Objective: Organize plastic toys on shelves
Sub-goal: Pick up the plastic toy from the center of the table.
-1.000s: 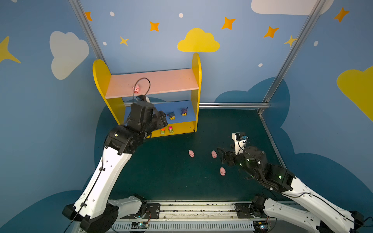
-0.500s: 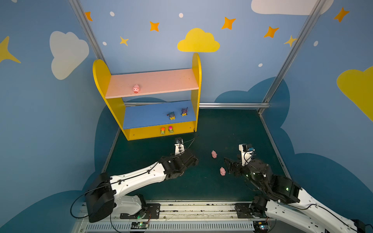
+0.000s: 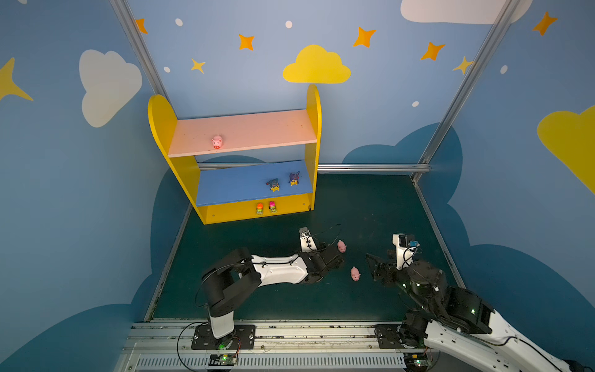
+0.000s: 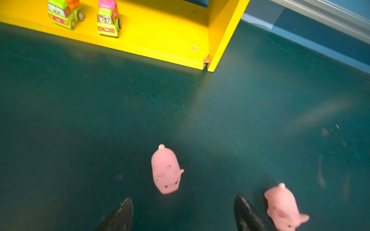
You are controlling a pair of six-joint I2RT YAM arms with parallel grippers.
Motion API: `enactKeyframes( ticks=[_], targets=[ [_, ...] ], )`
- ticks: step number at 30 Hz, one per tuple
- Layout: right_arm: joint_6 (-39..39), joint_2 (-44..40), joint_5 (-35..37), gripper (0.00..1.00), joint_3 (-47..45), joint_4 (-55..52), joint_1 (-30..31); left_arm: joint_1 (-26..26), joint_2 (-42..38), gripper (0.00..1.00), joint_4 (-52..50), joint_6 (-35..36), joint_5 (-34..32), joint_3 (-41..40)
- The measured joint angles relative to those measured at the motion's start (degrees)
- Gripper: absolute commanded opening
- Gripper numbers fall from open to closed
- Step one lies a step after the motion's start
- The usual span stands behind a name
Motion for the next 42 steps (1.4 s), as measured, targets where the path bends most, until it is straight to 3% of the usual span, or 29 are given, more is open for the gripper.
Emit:
enactKeyframes(
  ticks=[8,18,36,42],
  targets=[
    [0.55,-3.02,0.00,0.84,0.00,-2.56,0.00,2.91,6.62,0.73,-0.28,-2.45,1.46,2.97],
    [1.07,-4.26,0.02,0.84,0.24,-4.37,0.02,4.28,9.05,0.64,-1.44,-3.87,2.86,4.42],
    [2.36,-6.62,0.17,0.84,0.24,-6.12,0.04,6.93,14.21,0.51,-12.70,-3.82,4.48,14.12],
    [2.38,-7.56,0.44,0.84,0.24,-6.64,0.04,7.37,14.71,0.41,-15.08,-3.28,5.07,15.17]
  ],
)
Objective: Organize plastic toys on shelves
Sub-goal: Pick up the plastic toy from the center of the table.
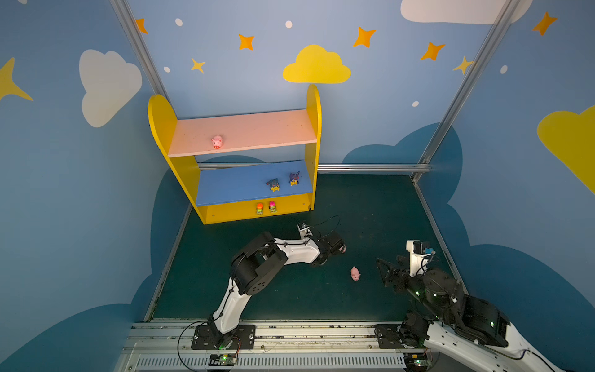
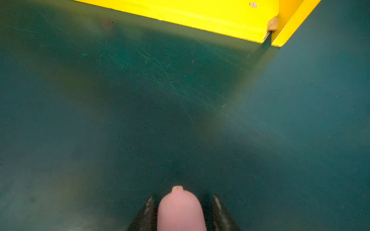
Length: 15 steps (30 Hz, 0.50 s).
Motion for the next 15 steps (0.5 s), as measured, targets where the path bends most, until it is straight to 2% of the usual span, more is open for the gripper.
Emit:
enactKeyframes(
  ticks=[3,8,15],
  targets=[
    [0.00,-0.24,0.11,0.84,0.00,-0.31,0.00,0.20,0.20,0.39,-0.92,0.09,0.35,0.55],
    [-0.02,-0.26,0.44,0.84,0.00,-0.35,0.00,0.28,0.20,0.30,-1.86,0.59,0.33,0.59],
    [-0.04,-0.22,0.50,0.84,0.00,-0.35,0.00,0.59,0.22,0.28,-3.58,1.99,0.81,1.27]
  ],
)
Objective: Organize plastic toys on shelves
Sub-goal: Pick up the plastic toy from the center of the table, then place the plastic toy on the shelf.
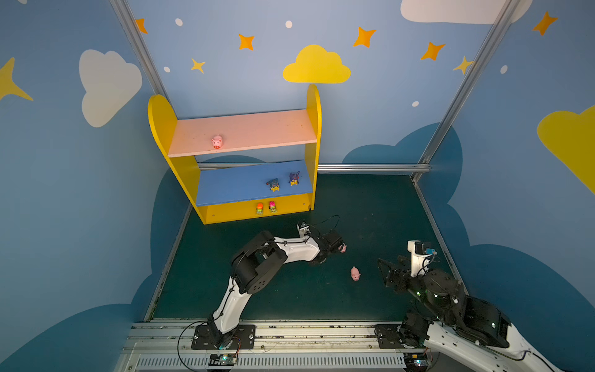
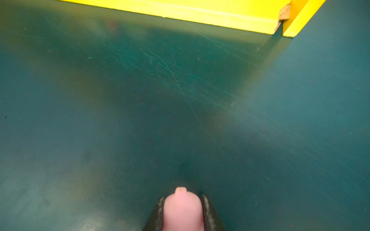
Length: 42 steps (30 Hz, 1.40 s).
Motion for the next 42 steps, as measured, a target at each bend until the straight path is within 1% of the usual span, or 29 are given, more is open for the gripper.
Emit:
enactKeyframes(
  ticks=[4,8,9,13,16,21,28,31,37,42],
  targets=[
    [-0.02,0.26,0.04,0.84,0.00,0.07,0.00,0.33,-0.13,0.27,-2.12,2.19,0.96,0.76],
    [-0.26,1.57,0.00,0.84,0.28,0.28,0.00,0.42,-1.95,0.26,-8.76,5.57,2.71,0.87],
    [-0.39,2.10,-0.02,0.84,0.33,0.61,0.00,0.42,-2.82,0.27,-10.73,6.51,2.97,0.90],
    [-0.76,4.59,-0.26,0.84,0.63,1.97,0.00,0.42,-9.07,0.28,-17.88,9.68,3.04,1.55],
    [-1.14,6.51,-0.81,0.84,1.31,3.28,0.00,0.44,-14.93,0.28,-23.47,12.07,2.38,4.81],
    [-1.62,9.84,-1.51,0.84,2.36,6.12,0.00,0.85,-21.44,0.27,-32.33,16.33,0.87,14.43],
    [-2.93,15.17,-2.27,0.84,5.07,9.42,0.00,2.32,-25.00,0.27,-40.17,23.78,-2.32,26.01],
    [-3.74,17.75,-2.56,0.84,6.97,10.95,0.00,4.66,-25.42,0.27,-42.64,27.80,-2.62,32.89],
    [-4.98,22.10,-2.97,0.84,9.88,13.84,0.00,11.34,-23.67,0.27,-47.06,35.19,-2.12,51.45],
    [-5.84,25.55,-3.26,0.84,12.44,15.08,0.00,16.33,-16.46,0.29,-51.01,40.52,0.24,70.86]
  ],
)
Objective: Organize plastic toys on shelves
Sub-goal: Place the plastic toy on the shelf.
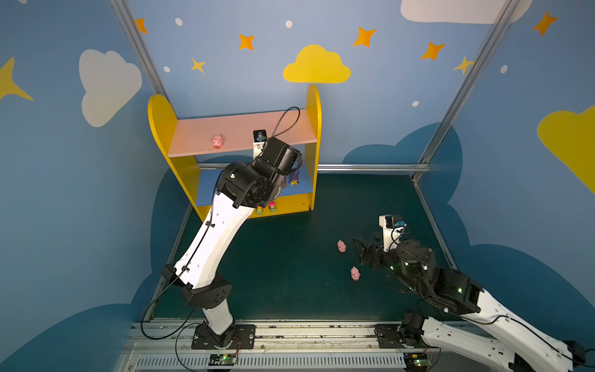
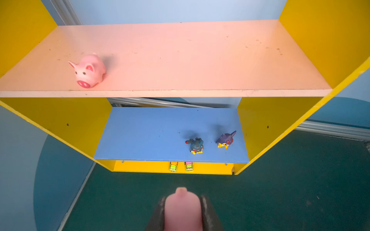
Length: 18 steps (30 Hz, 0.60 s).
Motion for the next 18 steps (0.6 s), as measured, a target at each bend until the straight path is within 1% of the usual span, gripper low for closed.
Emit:
enactKeyframes(
  ticks=[2,4,6,10,18],
  targets=[
    [-0.37,1.20,-0.02,0.84,0.68,0.46,0.00,2.01,3.69,0.30,-1.16,2.12,1.40,7.43],
    [-0.83,1.97,0.02,0.84,1.11,0.72,0.00,3.76,5.77,0.29,-1.53,3.63,2.64,10.75],
    [-1.07,2.62,0.09,0.84,1.49,0.94,-0.02,5.68,6.71,0.28,-1.51,4.96,3.80,10.95],
    [-1.31,3.87,0.33,0.84,2.01,1.95,-0.24,9.05,7.76,0.28,-0.07,7.96,5.40,8.48],
    [-1.31,6.69,0.63,0.84,2.01,3.45,-2.03,11.78,8.57,0.27,6.08,13.18,6.60,8.20]
  ],
)
